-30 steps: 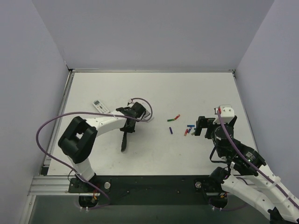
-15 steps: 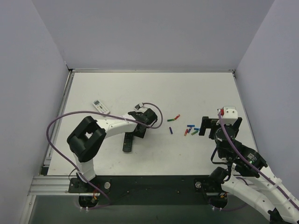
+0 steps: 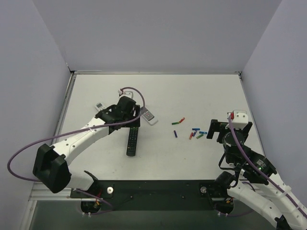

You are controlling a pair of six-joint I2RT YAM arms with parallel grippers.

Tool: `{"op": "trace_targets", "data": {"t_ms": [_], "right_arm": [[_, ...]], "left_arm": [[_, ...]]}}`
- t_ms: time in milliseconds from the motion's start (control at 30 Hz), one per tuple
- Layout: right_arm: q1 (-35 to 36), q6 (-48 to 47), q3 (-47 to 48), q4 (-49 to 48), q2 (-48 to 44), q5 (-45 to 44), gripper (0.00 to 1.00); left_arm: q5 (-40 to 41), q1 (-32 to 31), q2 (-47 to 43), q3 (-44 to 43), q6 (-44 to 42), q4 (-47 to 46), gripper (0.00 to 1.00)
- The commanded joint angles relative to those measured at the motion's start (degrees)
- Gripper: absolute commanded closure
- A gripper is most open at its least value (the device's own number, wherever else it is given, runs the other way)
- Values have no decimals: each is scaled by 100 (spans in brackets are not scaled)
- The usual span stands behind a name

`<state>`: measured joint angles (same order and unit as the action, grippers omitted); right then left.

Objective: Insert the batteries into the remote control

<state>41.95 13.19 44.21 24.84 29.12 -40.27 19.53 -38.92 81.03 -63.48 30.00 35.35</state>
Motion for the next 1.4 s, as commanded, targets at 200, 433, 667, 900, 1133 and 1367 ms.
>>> {"op": "trace_targets", "data": {"t_ms": [200, 433, 667, 900, 1133, 1367], "right_arm": [[-56, -167, 9, 91, -328, -147, 0], [-73, -229, 27, 91, -407, -367, 0], [-91, -220, 0, 100, -258, -446, 0], [-214, -308, 35, 47, 5, -403, 0], [-644, -159, 114, -58, 392, 159, 0], [-1706, 261, 176, -93, 691, 1292, 0]], "left_arm": [[-1011, 1482, -1713, 872, -47, -362, 9], [-1136, 2528, -2864, 1513, -99, -503, 8], [-899, 2793, -3909, 1962, -178, -793, 3], [-573, 2819, -4771, 2244, -468, -951, 3], [-143, 2802, -5807, 2437, -627, -986, 3], [533, 2775, -6503, 2665, -539, -1092, 3]]}}
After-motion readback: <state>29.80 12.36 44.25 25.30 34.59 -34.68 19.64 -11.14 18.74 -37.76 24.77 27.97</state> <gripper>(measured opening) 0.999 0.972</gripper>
